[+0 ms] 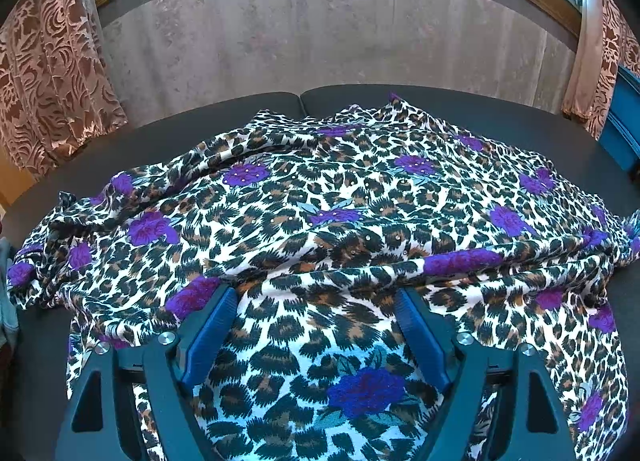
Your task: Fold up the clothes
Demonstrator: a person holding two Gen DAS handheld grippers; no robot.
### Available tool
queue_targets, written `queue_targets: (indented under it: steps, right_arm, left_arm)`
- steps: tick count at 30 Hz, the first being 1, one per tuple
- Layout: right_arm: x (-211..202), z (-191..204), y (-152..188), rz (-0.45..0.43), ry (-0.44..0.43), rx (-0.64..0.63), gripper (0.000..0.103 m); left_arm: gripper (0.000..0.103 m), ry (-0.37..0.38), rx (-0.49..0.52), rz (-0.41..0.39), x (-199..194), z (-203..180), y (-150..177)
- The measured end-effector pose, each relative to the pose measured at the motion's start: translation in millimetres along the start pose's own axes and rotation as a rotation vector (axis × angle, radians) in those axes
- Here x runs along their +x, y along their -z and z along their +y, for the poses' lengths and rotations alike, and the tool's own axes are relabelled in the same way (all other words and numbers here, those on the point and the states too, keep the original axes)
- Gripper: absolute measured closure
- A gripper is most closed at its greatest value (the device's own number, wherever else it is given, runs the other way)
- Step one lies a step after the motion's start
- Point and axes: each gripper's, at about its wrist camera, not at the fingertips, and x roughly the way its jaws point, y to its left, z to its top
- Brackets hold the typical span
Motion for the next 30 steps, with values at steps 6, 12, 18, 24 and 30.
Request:
queue_targets:
  steps: [6, 12, 18, 24, 30]
  right_arm:
    - [36, -37, 61, 0.217, 0.142, -0.041, 0.025]
    - [29, -47, 82, 0.243, -0.008, 0.105, 0.025]
    - [96, -20, 35, 0.227, -0.330, 0.147, 0.020]
    - [182, 16, 21, 0.480, -0.572, 0.206, 0.018]
    - [142, 25, 70, 0.648, -0.559, 0.036, 0.015]
  left_arm:
    - [0.020, 0.002, -0.004, 0.001, -1, 0, -1]
    - [0.020, -0.003, -0.001, 0.002, -1, -1, -2]
    - [0.020, -0.009, 0.002, 0.003, 0, -2, -1]
    - [0.019, -0.008, 0.000, 0.003, 1, -2, 0]
    - [0.019, -0.004, -0.006, 0.000, 1, -2, 1]
